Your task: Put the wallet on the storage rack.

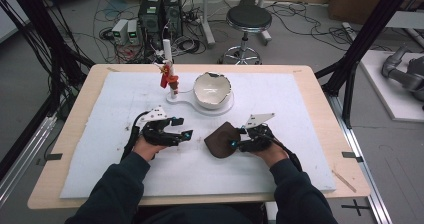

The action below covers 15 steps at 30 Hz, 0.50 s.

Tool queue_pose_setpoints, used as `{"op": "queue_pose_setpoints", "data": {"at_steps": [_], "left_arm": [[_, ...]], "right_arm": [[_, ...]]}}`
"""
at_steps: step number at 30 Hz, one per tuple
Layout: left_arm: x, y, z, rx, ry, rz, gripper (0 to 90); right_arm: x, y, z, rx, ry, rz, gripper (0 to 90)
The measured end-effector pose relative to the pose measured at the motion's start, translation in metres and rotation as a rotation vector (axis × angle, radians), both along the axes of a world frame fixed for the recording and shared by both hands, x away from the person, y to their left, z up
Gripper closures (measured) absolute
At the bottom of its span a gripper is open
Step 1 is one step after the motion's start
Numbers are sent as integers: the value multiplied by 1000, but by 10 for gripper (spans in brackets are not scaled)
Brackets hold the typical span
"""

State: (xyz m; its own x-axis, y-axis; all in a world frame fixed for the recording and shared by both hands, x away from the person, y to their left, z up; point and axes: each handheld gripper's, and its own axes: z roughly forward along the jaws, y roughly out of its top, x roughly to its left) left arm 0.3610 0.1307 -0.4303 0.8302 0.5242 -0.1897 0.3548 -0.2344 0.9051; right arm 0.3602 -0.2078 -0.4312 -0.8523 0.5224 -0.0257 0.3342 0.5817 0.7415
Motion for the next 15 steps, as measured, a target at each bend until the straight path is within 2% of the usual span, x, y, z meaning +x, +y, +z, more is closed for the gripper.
{"op": "queue_pose_setpoints", "data": {"at_steps": [2,4,8,15], "left_arm": [[-1,-6,-1,6,6,-18,327],[-2,-14,-3,18,26,-55,327],[-4,-25,-8,43,45,-97,331],[-4,-39,-15,82,67,-126,318]], "right_arm": [[-1,3,0,-4,-17,-3,491],[-1,6,0,-2,-21,-7,492],[-1,7,0,4,-19,-13,494],[-1,14,1,19,-28,-12,505]]}}
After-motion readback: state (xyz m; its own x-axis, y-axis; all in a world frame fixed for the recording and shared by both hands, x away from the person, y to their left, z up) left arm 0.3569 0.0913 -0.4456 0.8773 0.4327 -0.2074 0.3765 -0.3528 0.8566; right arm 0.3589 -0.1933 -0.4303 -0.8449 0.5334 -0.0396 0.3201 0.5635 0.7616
